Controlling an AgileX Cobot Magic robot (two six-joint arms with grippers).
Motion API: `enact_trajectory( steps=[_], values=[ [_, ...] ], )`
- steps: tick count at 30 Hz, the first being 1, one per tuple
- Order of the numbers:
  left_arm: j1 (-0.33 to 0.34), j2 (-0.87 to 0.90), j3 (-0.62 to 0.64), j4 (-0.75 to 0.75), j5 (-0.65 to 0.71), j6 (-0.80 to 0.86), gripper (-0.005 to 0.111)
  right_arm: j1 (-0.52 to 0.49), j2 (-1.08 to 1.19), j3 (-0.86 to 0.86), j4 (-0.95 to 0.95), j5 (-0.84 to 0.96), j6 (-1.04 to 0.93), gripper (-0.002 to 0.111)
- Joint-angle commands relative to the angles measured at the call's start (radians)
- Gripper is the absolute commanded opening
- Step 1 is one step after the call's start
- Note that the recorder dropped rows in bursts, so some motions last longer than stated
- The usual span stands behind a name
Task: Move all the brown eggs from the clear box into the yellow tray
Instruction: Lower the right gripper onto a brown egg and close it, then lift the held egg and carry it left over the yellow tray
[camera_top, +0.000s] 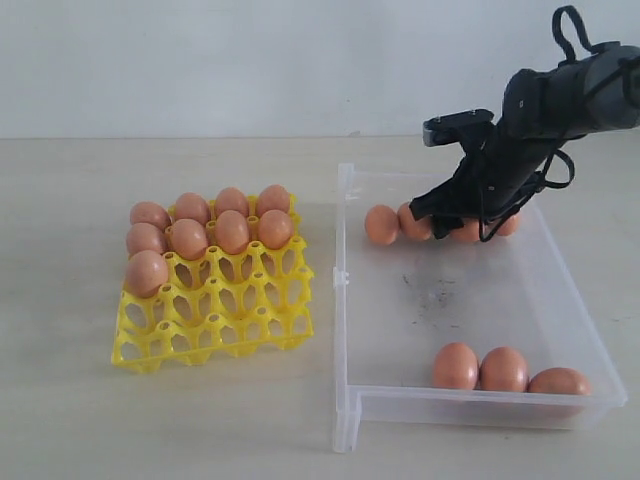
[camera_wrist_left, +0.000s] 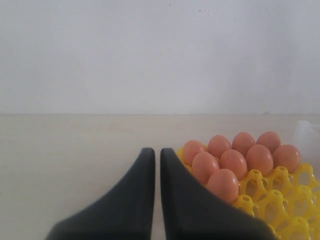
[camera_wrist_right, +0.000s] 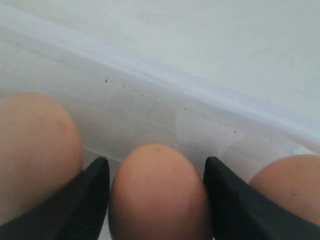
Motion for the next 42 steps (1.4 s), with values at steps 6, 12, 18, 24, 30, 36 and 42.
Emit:
enact_trajectory(
  steps=[6,12,18,24,30,36,42],
  values=[
    [0.002,-0.003,0.004,-0.005,-0.014,0.0,0.004,0.011,0.015,-0.013,-0.006,-0.025,0.009,0.037],
    [0.002,-0.003,0.004,-0.005,-0.014,0.0,0.004,0.011,0.013,-0.013,-0.008,0.009,-0.018,0.0],
    [0.002,-0.003,0.004,-0.005,-0.014,0.0,0.004,0.011,-0.025,-0.009,0.004,-0.032,0.009,0.0],
    [0.002,-0.003,0.004,-0.005,-0.014,0.0,0.004,0.011,-0.122,0.09,0.007,-0.174,0.03,0.0],
    [0.002,-0.003,0.004,-0.005,-0.014,0.0,0.004,0.011,-0.243,0.28,0.035,-0.433,0.028,0.0],
    [0.002,-0.003,0.004,-0.005,-0.014,0.0,0.004,0.019,-0.321,0.446,0.044,-0.691,0.072,0.0],
    [0.002,-0.003,0.004,-0.005,-0.014,0.0,0.004,0.09,-0.333,0.541,-0.031,-0.921,0.188,0.0]
  ],
)
